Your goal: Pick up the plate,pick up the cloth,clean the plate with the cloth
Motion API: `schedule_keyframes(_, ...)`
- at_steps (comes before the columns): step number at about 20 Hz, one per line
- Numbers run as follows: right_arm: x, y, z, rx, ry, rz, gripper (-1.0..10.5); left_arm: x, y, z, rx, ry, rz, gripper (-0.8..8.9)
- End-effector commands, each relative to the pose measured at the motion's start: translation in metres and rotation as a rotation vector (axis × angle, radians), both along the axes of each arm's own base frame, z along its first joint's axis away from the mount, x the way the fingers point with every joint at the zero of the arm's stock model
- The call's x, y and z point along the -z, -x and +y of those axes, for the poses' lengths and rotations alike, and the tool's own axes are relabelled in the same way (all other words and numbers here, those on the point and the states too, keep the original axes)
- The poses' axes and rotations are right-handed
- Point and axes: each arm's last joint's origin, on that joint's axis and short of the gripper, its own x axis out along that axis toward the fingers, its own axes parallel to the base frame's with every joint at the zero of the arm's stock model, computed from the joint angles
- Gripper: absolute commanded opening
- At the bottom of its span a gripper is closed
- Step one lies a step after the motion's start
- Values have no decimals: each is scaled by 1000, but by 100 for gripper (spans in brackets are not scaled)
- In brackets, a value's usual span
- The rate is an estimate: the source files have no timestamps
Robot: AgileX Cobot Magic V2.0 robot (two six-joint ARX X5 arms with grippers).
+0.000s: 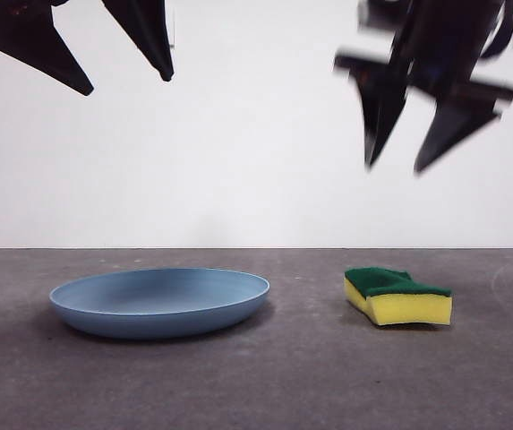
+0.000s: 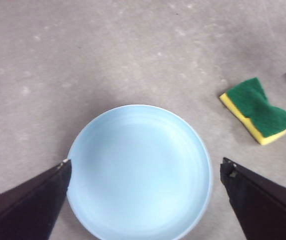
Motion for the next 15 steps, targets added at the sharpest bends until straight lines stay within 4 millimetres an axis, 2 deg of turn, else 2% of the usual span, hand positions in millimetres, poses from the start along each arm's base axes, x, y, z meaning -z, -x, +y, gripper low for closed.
schedule_keyframes(1, -25, 17, -8, 2, -45, -79, 252, 0, 0, 1, -23, -36, -16, 310)
schedule_keyframes(3, -48, 37, -17, -24, -69, -167, 3, 1, 0, 1, 3, -59, -20, -21)
schedule_keyframes(6, -66, 59, -23, -61, -86, -235, -11, 2, 1, 0, 19, -67, -8, -7)
schedule_keyframes(9, -69, 79, -27, -93, -65, -292, -11, -4, 11, 2, 43, -71, -21, -7)
schedule_keyframes(13, -44, 105, -32, -112, -90, -402, -11, -23, 36, 12, 114, -58, -130, -8)
schedule_keyframes(15, -23, 117, -37, -102, -109, -452, -11, -19, 49, 20, 130, -42, -173, -8)
